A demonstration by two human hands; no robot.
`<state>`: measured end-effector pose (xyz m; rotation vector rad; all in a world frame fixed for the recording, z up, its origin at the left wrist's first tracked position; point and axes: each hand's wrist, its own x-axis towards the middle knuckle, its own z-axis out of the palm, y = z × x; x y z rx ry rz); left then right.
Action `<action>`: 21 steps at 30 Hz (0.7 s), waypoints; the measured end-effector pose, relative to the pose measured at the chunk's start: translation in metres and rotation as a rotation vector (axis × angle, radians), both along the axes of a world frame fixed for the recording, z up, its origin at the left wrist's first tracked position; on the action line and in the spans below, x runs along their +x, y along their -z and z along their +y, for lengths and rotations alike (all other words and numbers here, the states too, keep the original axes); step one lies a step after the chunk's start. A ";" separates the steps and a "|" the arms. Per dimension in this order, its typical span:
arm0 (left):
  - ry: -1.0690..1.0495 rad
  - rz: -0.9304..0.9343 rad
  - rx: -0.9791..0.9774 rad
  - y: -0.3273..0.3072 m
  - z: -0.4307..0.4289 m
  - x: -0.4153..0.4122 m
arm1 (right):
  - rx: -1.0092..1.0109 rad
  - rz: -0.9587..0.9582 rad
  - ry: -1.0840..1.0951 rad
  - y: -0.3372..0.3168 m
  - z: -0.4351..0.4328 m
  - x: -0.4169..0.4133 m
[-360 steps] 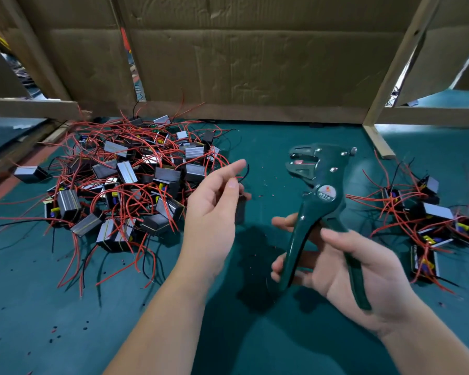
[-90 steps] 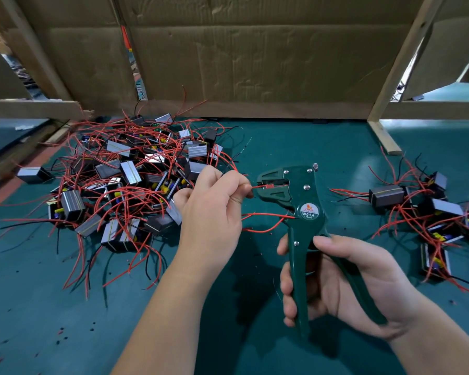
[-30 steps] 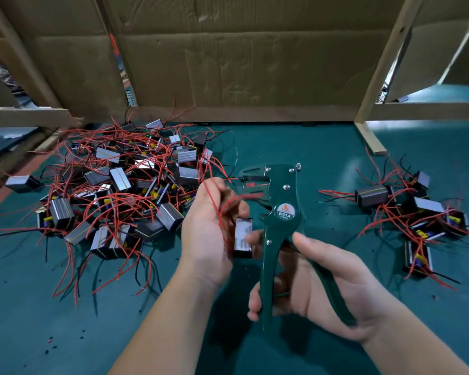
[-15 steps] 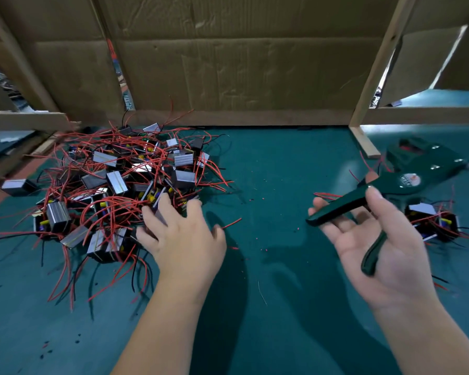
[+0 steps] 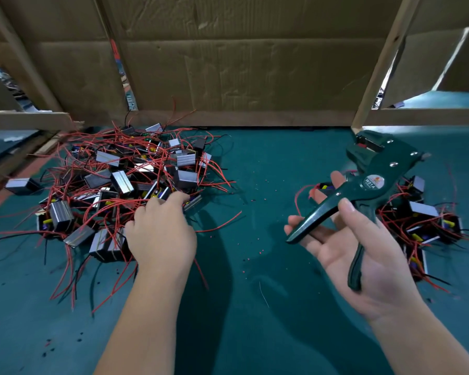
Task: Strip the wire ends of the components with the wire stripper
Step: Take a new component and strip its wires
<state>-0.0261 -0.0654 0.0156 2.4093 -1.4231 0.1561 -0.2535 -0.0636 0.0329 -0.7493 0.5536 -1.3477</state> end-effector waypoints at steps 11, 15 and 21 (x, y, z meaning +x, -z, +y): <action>0.572 1.106 -0.765 -0.012 0.000 -0.043 | 0.020 0.002 -0.212 0.000 0.004 -0.001; 0.527 1.554 -0.582 -0.011 -0.003 -0.054 | 0.018 -0.060 -0.363 0.000 0.005 -0.001; 0.514 1.610 -0.505 -0.017 0.000 -0.053 | 0.023 -0.054 -0.405 -0.001 0.003 -0.001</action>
